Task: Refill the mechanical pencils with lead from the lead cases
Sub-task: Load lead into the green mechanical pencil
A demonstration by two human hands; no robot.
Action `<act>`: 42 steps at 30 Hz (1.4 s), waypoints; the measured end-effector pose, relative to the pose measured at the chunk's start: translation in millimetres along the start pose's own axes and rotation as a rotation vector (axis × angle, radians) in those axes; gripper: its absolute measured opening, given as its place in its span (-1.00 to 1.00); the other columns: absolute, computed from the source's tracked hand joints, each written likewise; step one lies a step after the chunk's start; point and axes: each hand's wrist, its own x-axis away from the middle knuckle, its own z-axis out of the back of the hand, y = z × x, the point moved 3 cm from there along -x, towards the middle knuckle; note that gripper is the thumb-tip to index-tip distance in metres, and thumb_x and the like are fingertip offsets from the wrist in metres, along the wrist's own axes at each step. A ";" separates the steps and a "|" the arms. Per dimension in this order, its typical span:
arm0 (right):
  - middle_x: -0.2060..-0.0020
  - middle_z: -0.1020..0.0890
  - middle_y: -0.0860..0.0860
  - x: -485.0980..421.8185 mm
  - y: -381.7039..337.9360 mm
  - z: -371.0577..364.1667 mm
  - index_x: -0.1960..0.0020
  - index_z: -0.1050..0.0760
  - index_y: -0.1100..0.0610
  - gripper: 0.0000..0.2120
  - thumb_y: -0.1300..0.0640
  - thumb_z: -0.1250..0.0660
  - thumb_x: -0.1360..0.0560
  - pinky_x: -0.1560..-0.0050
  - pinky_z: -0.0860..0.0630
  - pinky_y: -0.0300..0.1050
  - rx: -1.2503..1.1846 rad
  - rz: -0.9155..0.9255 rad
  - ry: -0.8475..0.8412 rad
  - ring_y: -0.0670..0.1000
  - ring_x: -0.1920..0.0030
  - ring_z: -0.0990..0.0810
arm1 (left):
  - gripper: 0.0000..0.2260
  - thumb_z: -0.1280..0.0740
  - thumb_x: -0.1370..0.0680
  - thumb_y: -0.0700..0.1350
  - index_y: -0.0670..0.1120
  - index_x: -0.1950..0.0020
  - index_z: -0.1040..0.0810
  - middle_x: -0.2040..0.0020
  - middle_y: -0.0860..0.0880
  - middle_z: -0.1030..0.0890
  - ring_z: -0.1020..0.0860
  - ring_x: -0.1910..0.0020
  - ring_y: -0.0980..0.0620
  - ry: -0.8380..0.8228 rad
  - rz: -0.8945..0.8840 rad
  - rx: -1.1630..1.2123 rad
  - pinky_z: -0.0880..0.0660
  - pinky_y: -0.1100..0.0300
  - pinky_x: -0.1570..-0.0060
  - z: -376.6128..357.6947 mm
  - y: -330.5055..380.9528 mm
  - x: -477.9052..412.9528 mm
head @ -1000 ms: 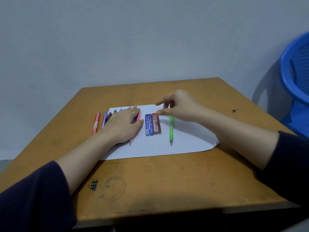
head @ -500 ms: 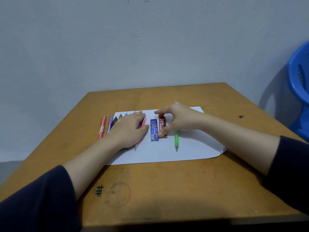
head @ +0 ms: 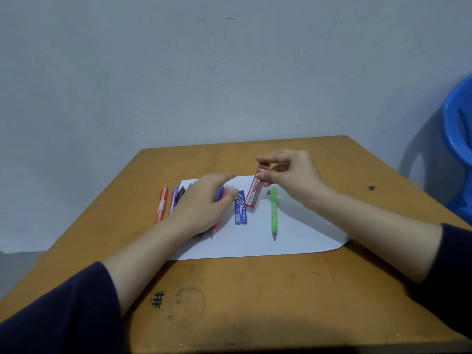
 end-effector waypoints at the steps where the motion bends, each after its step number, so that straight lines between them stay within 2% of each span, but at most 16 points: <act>1: 0.03 -0.60 0.06 1.5 -0.7 2.3 -0.01 -0.62 0.11 -0.68 0.43 -0.46 -0.35 0.08 -0.62 -0.13 -0.080 -0.022 0.027 0.03 0.31 -0.67 | -0.61 -0.25 -0.60 -0.01 -0.01 -0.42 -0.42 -0.38 0.07 -0.46 -0.34 -0.38 0.14 0.019 -0.034 0.017 -0.26 0.25 -0.31 0.7 2.8 0.7; 4: 0.00 -0.59 0.11 8.5 -8.7 4.6 -0.01 -0.61 0.17 -0.72 0.44 -0.44 -0.36 0.19 -0.59 -0.26 -0.243 -0.041 0.069 -0.01 0.36 -0.66 | -0.59 -0.34 -0.55 0.01 -0.02 -0.38 -0.46 -0.32 0.08 -0.51 -0.38 -0.30 0.22 0.101 -0.127 0.060 -0.32 0.30 -0.28 1.9 11.2 2.4; 7: -0.02 -0.59 0.12 14.6 -14.7 3.6 0.01 -0.61 0.20 -0.75 0.43 -0.44 -0.36 0.16 -0.61 -0.23 -0.319 -0.031 0.095 0.02 0.33 -0.68 | -0.61 -0.41 -0.49 -0.02 -0.09 -0.30 -0.54 -0.16 0.08 -0.58 -0.38 -0.13 0.36 0.228 -0.246 0.073 -0.25 0.60 -0.10 4.2 17.0 3.7; 10: -0.01 -0.60 0.09 17.6 -17.6 2.5 0.07 -0.62 0.14 -0.77 0.41 -0.45 -0.36 0.03 -0.63 -0.09 -0.334 -0.020 0.101 0.05 0.29 -0.69 | -0.66 -0.44 -0.44 -0.05 -0.12 -0.19 -0.62 0.00 0.15 -0.56 -0.44 -0.01 0.34 0.305 -0.318 0.078 -0.33 0.60 0.00 8.0 20.5 5.7; 14: -0.03 -0.57 0.09 17.5 -18.5 3.1 0.08 -0.62 0.14 -0.76 0.44 -0.43 -0.37 0.05 -0.63 -0.11 -0.367 0.012 0.078 0.09 0.27 -0.70 | -0.69 -0.45 -0.42 -0.11 -0.18 -0.13 -0.64 0.06 0.03 -0.65 -0.49 0.07 0.25 0.361 -0.327 0.061 -0.36 0.58 0.05 11.5 24.0 7.2; 17: 0.02 -0.53 0.09 12.1 -17.1 6.1 -0.02 -0.59 0.21 -0.69 0.52 -0.36 -0.38 0.08 -0.63 -0.15 -0.385 0.051 0.009 0.08 0.23 -0.69 | -0.68 -0.43 -0.44 -0.13 -0.21 -0.15 -0.63 0.05 -0.05 -0.66 -0.51 0.05 0.17 0.356 -0.295 0.031 -0.34 0.59 0.03 11.2 22.2 5.5; 20: 0.08 -0.54 0.05 7.2 -14.5 10.2 -0.16 -0.52 0.29 -0.59 0.56 -0.33 -0.37 0.09 -0.62 -0.20 -0.328 0.095 -0.068 -0.01 0.19 -0.69 | -0.70 -0.44 -0.45 -0.21 -0.23 -0.16 -0.62 0.02 -0.09 -0.67 -0.53 0.06 0.16 0.351 -0.271 0.004 -0.30 0.62 -0.01 11.0 18.1 4.3; 22: 0.11 -0.59 0.00 4.8 -10.5 13.0 -0.14 -0.56 0.27 -0.61 0.51 -0.38 -0.36 0.07 -0.63 -0.05 -0.185 0.111 -0.073 -0.08 0.18 -0.68 | -0.71 -0.42 -0.45 -0.24 -0.23 -0.16 -0.62 0.01 -0.10 -0.66 -0.51 0.03 0.15 0.347 -0.276 -0.011 -0.27 0.64 -0.02 11.6 15.6 3.5; 24: 0.14 -0.63 -0.05 3.6 -7.5 16.8 -0.04 -0.61 0.11 -0.65 0.42 -0.46 -0.33 0.03 -0.58 0.22 -0.043 0.137 -0.050 -0.08 0.15 -0.66 | -0.72 -0.39 -0.46 -0.24 -0.22 -0.17 -0.62 0.01 -0.09 -0.66 -0.49 0.00 0.15 0.346 -0.282 -0.026 -0.26 0.65 -0.02 12.4 13.0 2.1; 25: 0.16 -0.64 -0.05 3.2 -6.9 18.3 0.00 -0.62 0.06 -0.66 0.38 -0.49 -0.32 0.04 -0.57 0.26 -0.001 0.162 -0.045 -0.05 0.13 -0.66 | -0.72 -0.38 -0.46 -0.24 -0.22 -0.17 -0.62 0.00 -0.09 -0.66 -0.48 0.00 0.15 0.346 -0.285 -0.032 -0.26 0.65 -0.02 12.8 11.8 1.6; 26: 0.17 -0.65 -0.04 2.8 -6.5 19.5 0.02 -0.62 0.03 -0.68 0.36 -0.50 -0.32 0.05 -0.58 0.23 0.029 0.191 -0.043 -0.03 0.13 -0.65 | -0.72 -0.38 -0.47 -0.24 -0.22 -0.17 -0.62 0.00 -0.09 -0.66 -0.48 0.00 0.16 0.343 -0.290 -0.037 -0.26 0.65 -0.02 12.8 10.9 1.2; 28: 0.19 -0.64 -0.05 1.9 -5.9 20.3 0.01 -0.63 0.06 -0.70 0.35 -0.49 -0.33 0.07 -0.61 0.04 0.096 0.264 -0.038 -0.04 0.14 -0.64 | -0.73 -0.37 -0.47 -0.27 -0.23 -0.17 -0.61 0.00 -0.09 -0.65 -0.47 0.02 0.19 0.340 -0.303 -0.040 -0.25 0.65 -0.02 12.7 10.1 1.2; 30: 0.20 -0.62 -0.02 2.1 -5.8 19.2 -0.02 -0.62 0.16 -0.74 0.40 -0.44 -0.38 0.10 -0.60 -0.21 0.148 0.354 -0.038 -0.07 0.19 -0.65 | -0.73 -0.37 -0.47 -0.29 -0.24 -0.16 -0.61 -0.01 -0.09 -0.65 -0.46 0.01 0.23 0.349 -0.312 -0.028 -0.26 0.64 -0.03 12.3 10.3 1.4; 32: 0.19 -0.59 0.05 3.8 -6.0 17.0 -0.04 -0.61 0.29 -0.80 0.44 -0.36 -0.44 0.13 -0.58 -0.32 0.173 0.451 -0.026 -0.06 0.21 -0.66 | -0.73 -0.37 -0.46 -0.28 -0.25 -0.16 -0.61 -0.01 -0.09 -0.65 -0.45 0.01 0.27 0.366 -0.313 -0.004 -0.28 0.63 -0.03 12.2 10.7 1.0; 37: 0.14 -0.56 0.12 7.5 -1.9 11.0 -0.03 -0.59 0.36 -0.82 0.47 -0.26 -0.49 0.14 -0.56 -0.40 0.243 0.621 0.066 -0.08 0.19 -0.63 | -0.74 -0.35 -0.47 -0.27 -0.25 -0.15 -0.61 -0.01 -0.09 -0.65 -0.43 0.01 0.32 0.373 -0.294 0.026 -0.30 0.62 -0.02 10.2 11.9 1.0; 42: 0.16 -0.57 0.14 3.2 0.8 9.9 0.01 -0.59 0.33 -0.73 0.54 -0.18 -0.48 0.17 -0.62 -0.26 0.095 0.512 0.075 0.03 0.26 -0.67 | -0.74 -0.37 -0.47 -0.33 -0.26 -0.16 -0.61 -0.03 -0.12 -0.65 -0.43 -0.02 0.29 0.367 -0.276 0.017 -0.28 0.64 -0.04 11.7 13.0 0.2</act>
